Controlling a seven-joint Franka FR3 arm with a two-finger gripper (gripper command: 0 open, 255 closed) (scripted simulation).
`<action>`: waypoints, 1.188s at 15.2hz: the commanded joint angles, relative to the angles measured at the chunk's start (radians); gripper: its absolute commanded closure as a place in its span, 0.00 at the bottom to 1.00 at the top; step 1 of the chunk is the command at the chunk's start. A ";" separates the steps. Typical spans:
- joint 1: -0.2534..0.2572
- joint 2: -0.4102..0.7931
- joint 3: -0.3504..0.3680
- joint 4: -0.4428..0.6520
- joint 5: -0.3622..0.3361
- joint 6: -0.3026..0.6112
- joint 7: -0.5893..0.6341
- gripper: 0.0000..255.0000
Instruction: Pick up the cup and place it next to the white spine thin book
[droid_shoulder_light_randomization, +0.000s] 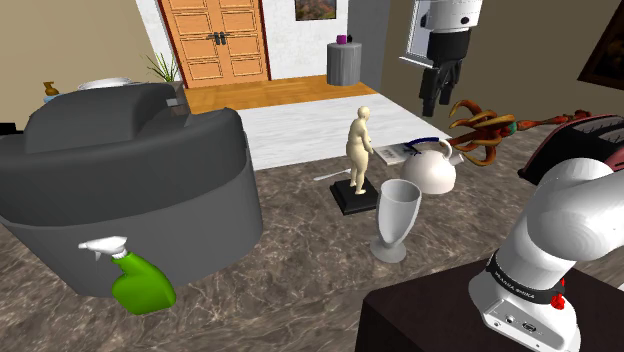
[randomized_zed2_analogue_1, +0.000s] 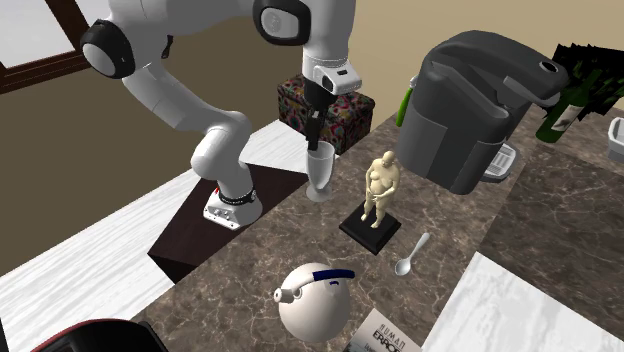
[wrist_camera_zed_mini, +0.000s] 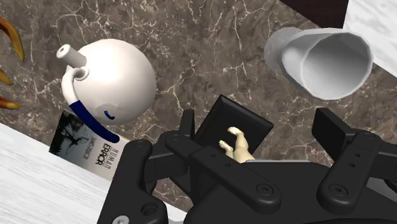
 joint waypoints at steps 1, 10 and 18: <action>0.000 0.000 0.000 0.000 0.000 0.000 0.000 0.00; 0.057 -0.045 0.094 -0.283 0.093 0.229 0.095 0.00; 0.097 -0.023 0.148 -0.425 0.149 0.393 0.137 0.00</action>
